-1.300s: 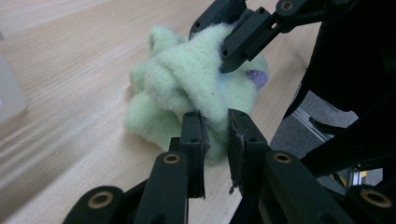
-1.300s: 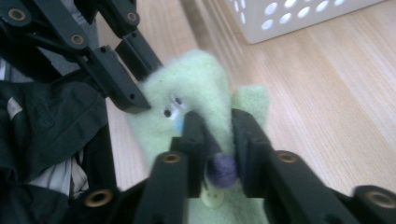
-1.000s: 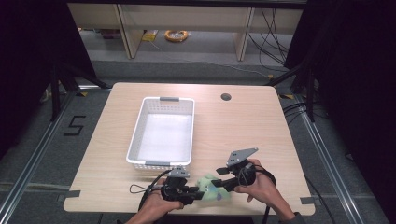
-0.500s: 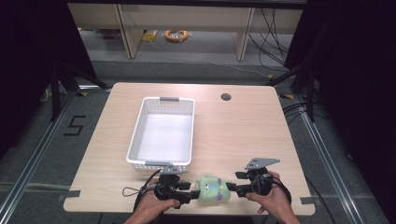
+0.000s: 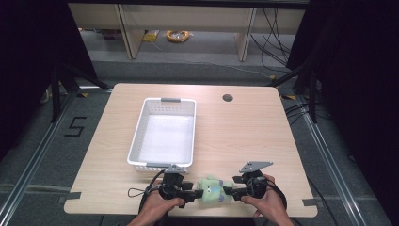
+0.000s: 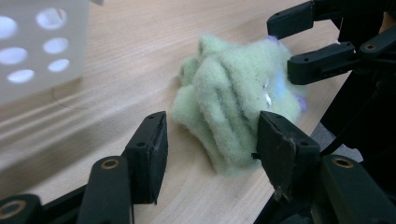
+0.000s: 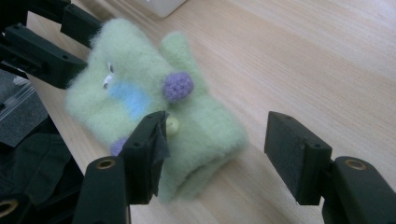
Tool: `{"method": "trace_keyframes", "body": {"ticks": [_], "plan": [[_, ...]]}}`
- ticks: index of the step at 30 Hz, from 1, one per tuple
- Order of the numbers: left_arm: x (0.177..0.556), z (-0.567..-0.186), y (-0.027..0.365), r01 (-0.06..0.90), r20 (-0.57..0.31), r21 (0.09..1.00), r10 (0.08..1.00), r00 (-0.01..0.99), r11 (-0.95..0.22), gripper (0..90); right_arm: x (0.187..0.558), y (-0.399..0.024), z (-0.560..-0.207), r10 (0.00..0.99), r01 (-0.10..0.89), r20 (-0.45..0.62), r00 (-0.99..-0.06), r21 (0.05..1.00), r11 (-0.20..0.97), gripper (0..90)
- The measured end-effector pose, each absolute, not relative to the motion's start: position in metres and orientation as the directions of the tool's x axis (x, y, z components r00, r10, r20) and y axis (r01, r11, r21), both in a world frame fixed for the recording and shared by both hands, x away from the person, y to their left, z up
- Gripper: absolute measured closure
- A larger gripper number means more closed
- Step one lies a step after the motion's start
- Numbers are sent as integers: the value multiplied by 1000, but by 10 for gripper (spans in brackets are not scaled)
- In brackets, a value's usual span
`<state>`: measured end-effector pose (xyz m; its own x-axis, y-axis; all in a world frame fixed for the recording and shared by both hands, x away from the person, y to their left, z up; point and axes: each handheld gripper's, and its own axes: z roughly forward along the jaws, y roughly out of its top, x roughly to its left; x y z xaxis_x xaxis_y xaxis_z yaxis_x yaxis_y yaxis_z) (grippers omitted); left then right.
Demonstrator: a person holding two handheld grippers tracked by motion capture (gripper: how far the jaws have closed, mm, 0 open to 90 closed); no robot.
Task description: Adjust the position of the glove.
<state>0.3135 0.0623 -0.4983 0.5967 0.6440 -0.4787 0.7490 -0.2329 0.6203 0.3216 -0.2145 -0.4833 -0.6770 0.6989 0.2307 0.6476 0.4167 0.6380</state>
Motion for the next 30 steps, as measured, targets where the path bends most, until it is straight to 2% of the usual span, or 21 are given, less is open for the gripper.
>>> {"method": "trace_keyframes", "body": {"ticks": [11,16,22,24,30], "plan": [[314,-505,51,756,-481,601,638,602,-260,516,324,-216,-492,696,665,252,-672,618,418,441],[315,-510,47,768,-526,586,599,604,-260,559,326,-218,-496,690,694,304,-657,600,397,458],[314,-512,46,765,-510,581,608,608,-278,599,324,-217,-499,694,735,364,-621,578,354,485],[314,-512,46,762,-509,583,605,613,-282,615,326,-219,-500,687,716,345,-639,593,369,492],[315,-515,45,754,-526,596,576,625,-274,669,328,-220,-506,652,724,399,-645,593,353,521]]}}
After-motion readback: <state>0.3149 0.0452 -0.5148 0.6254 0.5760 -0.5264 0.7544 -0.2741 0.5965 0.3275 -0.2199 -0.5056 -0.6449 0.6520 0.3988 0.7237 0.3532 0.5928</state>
